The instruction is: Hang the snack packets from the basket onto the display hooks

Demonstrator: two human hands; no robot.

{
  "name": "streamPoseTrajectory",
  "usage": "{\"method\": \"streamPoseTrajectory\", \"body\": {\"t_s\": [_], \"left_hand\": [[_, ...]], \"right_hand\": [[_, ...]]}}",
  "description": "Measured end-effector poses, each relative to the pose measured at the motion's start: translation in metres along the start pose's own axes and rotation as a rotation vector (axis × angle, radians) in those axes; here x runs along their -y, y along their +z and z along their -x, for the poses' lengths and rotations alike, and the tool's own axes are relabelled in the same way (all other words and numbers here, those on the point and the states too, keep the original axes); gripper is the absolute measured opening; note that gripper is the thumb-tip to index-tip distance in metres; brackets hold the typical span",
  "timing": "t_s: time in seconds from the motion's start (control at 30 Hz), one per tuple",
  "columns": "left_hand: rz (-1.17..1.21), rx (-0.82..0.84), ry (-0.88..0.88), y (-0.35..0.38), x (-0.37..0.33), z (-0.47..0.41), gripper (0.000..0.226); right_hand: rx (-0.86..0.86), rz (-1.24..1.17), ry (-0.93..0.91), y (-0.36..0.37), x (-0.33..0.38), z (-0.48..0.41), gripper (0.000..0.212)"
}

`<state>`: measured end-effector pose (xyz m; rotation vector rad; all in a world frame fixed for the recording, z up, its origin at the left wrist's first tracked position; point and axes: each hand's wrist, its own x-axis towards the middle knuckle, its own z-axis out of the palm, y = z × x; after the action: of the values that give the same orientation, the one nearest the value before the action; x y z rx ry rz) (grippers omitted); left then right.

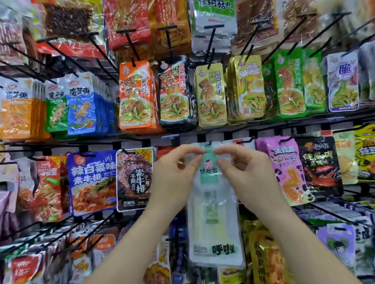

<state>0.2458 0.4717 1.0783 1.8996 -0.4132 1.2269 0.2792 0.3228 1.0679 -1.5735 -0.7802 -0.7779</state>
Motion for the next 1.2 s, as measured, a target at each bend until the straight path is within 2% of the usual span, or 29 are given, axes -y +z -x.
{"method": "streamPoseTrajectory", "body": {"t_s": [0.1,0.2,0.33,0.57,0.67,0.83,0.9,1.0,1.1,1.2], "left_hand": [[-0.074,0.01,0.034,0.008,0.0,-0.021,0.017],[-0.182,0.038,0.092,0.015,0.004,-0.033,0.026],[-0.307,0.112,0.087,0.026,0.017,-0.039,0.034],[-0.343,0.215,0.012,0.033,0.038,-0.036,0.047],[-0.446,0.29,-0.004,0.036,0.045,-0.028,0.065],[-0.788,0.28,0.064,0.043,0.052,0.005,0.086],[-0.746,0.353,-0.018,0.049,0.058,0.015,0.091],[-0.555,0.404,-0.213,0.059,0.07,0.02,0.098],[-0.459,0.383,-0.249,0.067,0.074,0.019,0.097],[-0.443,0.387,-0.251,0.075,0.076,0.018,0.095]], "right_hand": [[-0.073,0.002,0.008,0.0,-0.01,-0.019,0.019],[-0.09,0.063,0.001,0.001,-0.014,-0.032,0.019],[-0.073,0.17,0.036,0.005,-0.025,-0.041,0.023],[0.01,0.238,0.045,0.012,-0.045,-0.045,0.031],[0.063,0.344,0.016,0.014,-0.053,-0.044,0.042],[0.195,0.552,0.011,0.016,-0.066,-0.036,0.066],[0.23,0.665,0.002,0.016,-0.069,-0.032,0.069],[0.32,0.733,0.027,0.021,-0.074,-0.025,0.073],[0.435,0.655,0.132,0.028,-0.078,-0.02,0.078],[0.43,0.598,0.169,0.03,-0.082,-0.022,0.078]]}}
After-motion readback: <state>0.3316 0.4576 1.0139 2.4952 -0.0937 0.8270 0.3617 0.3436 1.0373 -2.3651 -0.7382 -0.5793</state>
